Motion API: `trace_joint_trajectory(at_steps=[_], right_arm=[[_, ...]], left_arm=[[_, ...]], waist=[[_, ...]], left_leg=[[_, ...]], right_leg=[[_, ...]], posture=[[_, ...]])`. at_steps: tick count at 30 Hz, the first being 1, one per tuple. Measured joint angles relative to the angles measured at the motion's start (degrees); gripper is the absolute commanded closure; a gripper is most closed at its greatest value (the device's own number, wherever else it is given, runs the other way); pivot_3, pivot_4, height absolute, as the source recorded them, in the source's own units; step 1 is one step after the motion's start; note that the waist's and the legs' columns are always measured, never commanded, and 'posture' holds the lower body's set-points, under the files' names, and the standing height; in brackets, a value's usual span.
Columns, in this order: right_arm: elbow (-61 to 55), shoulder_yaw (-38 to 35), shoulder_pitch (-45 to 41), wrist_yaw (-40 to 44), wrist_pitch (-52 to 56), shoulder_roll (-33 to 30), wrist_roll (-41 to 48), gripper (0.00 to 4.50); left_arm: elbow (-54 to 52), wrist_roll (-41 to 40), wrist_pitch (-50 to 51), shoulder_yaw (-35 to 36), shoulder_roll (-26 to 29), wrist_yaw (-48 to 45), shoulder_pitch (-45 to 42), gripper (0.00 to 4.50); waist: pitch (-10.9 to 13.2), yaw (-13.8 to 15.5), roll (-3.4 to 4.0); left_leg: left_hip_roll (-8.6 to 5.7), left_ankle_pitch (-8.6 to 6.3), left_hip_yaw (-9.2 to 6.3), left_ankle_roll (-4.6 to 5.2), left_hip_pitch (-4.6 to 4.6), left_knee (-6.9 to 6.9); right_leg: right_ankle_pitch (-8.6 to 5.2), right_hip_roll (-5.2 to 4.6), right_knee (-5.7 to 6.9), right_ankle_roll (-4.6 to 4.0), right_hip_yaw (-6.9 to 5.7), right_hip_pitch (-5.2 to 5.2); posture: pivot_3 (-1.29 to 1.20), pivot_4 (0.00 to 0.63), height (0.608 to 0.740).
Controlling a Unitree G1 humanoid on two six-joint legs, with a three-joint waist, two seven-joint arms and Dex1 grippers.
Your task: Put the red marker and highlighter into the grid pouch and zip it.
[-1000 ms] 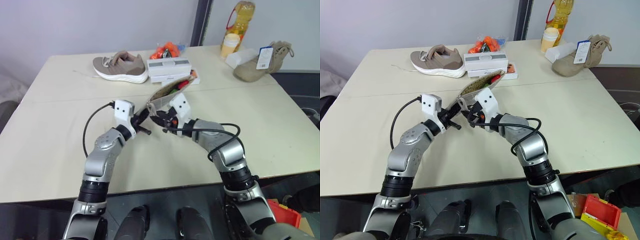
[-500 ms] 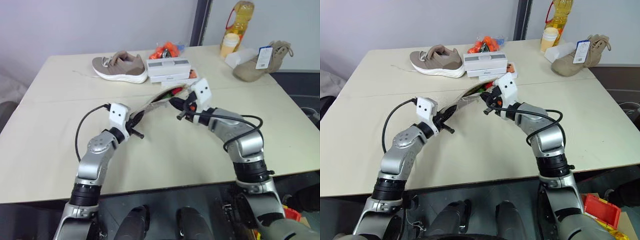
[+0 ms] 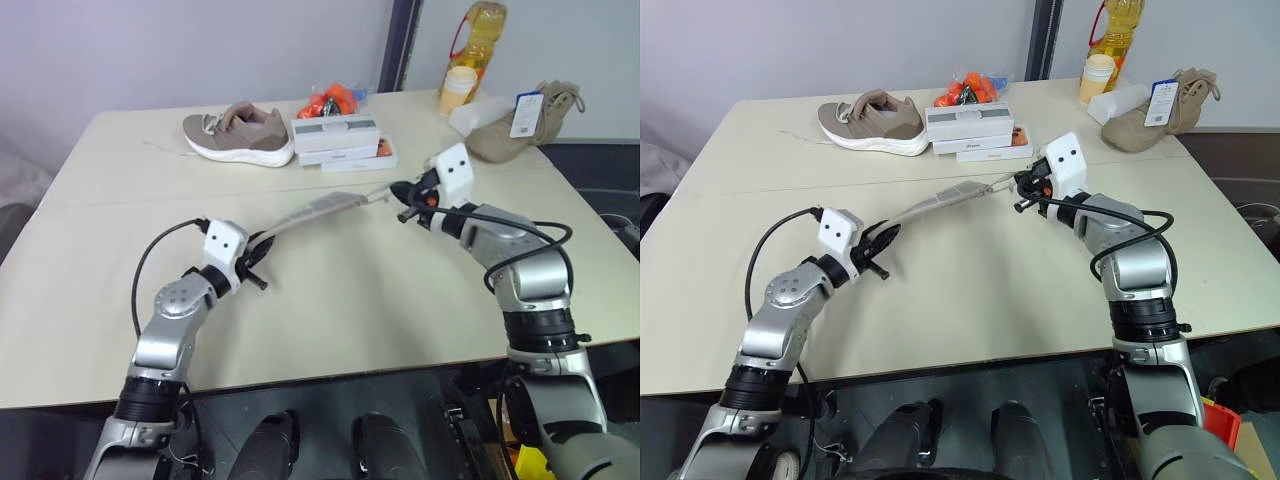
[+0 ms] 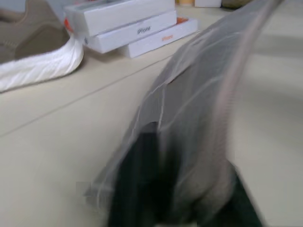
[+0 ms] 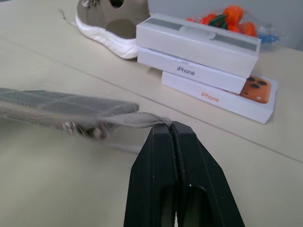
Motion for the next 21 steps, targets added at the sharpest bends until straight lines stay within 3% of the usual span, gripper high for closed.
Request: trace_joint_trajectory(at_steps=[4, 6, 14, 21], right_arm=[[-3.31, 1.0, 4.09, 4.18, 1.86, -2.53, 1.89, 1.07], [-5.04, 1.08, 6.94, 6.03, 1.81, -4.12, 2.4, 0.06], [-7.32, -2.27, 20.84, 12.27, -4.96, -7.7, 4.21, 0.02], [-6.05, -7.04, 22.69, 12.71, -8.54, -8.22, 5.65, 0.02]], left_arm=[[-0.98, -0.94, 1.69, 1.62, 1.31, -0.31, 3.28, 0.01], [-1.76, -1.21, 2.58, 2.47, 2.05, -0.28, 5.18, 0.0], [-4.61, -2.22, 5.31, 8.66, 2.06, 4.6, 13.57, 0.0], [-6.96, -2.35, 4.58, 11.01, 2.09, 5.97, 17.4, 0.0]], waist=[[0.0, 0.05, 0.0], [0.0, 0.1, 0.0], [0.0, 0.16, 0.0], [0.0, 0.2, 0.0]], left_leg=[[0.0, -0.01, 0.0, 0.02, -0.01, 0.0], [0.0, -0.02, 0.0, 0.04, -0.02, 0.0], [0.01, -0.04, 0.0, 0.05, -0.02, 0.02], [0.04, -0.04, 0.01, 0.05, 0.0, 0.03]], right_leg=[[0.0, -0.03, -0.04, 0.0, 0.0, 0.02], [0.0, -0.04, -0.07, 0.0, 0.0, 0.03], [-0.01, -0.07, -0.14, 0.0, 0.01, 0.08], [-0.02, -0.06, -0.16, -0.02, 0.02, 0.11]], posture=[[0.0, 0.15, 0.74], [0.0, 0.15, 0.74], [0.0, 0.15, 0.74], [0.0, 0.15, 0.74]])
